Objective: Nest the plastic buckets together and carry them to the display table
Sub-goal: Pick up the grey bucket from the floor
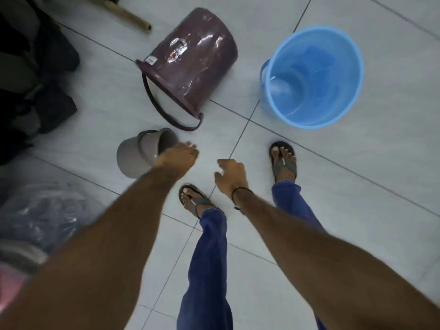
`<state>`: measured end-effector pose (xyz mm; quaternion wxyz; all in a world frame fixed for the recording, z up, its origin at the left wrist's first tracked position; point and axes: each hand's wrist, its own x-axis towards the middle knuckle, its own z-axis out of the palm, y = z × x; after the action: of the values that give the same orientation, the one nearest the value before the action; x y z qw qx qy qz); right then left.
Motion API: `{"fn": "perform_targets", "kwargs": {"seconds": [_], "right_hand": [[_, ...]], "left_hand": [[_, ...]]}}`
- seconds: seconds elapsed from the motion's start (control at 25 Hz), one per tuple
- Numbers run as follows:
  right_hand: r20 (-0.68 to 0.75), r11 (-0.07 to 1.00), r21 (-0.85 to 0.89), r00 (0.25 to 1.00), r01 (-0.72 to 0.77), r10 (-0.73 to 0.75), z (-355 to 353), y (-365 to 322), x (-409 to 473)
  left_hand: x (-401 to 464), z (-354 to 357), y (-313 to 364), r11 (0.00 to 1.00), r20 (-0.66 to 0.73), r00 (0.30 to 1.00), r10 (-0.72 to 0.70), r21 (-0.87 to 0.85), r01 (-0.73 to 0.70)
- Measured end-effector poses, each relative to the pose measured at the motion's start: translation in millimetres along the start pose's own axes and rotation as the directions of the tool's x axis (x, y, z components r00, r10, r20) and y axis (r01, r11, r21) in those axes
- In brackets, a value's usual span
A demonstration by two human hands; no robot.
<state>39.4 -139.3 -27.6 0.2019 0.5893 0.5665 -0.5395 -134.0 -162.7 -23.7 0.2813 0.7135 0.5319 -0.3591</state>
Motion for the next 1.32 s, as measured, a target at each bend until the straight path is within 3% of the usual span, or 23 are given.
{"fn": "perform_targets", "kwargs": {"seconds": [0.12,0.28,0.44,0.56,0.64,0.72,0.84,0.96,1.04,1.12,1.32], "right_hand": [[0.103,0.996,0.085,0.994,-0.039,0.03,93,-32,30],[0.138,1.0,0.014,0.99,-0.021,0.019,177,-60,74],[0.008,0.985,-0.103,0.99,0.138,-0.138,212,-79,92],[-0.013,0.922,-0.253,0.952,0.293,-0.306,215,-96,84],[0.087,0.802,-0.457,0.917,0.385,-0.39,213,-114,75],[0.209,0.603,-0.629,0.854,0.49,-0.476,209,-131,70],[0.53,0.082,-0.759,0.685,0.646,-0.5,204,-146,69],[0.752,-0.332,-0.658,0.562,0.676,-0.345,209,-140,72],[0.79,-0.425,-0.609,0.56,0.67,-0.25,206,-130,75],[0.796,-0.451,-0.59,0.575,0.67,-0.187,203,-125,79],[0.812,-0.564,-0.528,0.572,0.635,-0.116,171,-141,80]], "left_hand": [[-8,57,-62,0.97,0.119,0.992,0.032,0.235,-0.06],[8,103,-97,0.876,0.171,0.969,0.178,0.421,-0.235],[15,122,-110,0.865,0.057,0.97,0.236,0.442,-0.237],[-12,131,-129,0.949,-0.044,0.99,0.133,0.293,-0.114],[-44,147,-144,0.984,-0.086,0.996,0.011,0.178,0.004],[-70,170,-146,0.993,-0.1,0.988,-0.121,-0.025,0.119],[-90,214,-107,0.916,-0.061,0.956,-0.286,-0.311,0.254],[-81,247,-39,0.759,-0.056,0.896,-0.441,-0.556,0.339],[-66,249,-7,0.621,0.004,0.842,-0.539,-0.674,0.4],[-54,248,9,0.468,0.073,0.775,-0.628,-0.761,0.45],[-38,227,14,0.223,0.189,0.694,-0.695,-0.861,0.458]]}}
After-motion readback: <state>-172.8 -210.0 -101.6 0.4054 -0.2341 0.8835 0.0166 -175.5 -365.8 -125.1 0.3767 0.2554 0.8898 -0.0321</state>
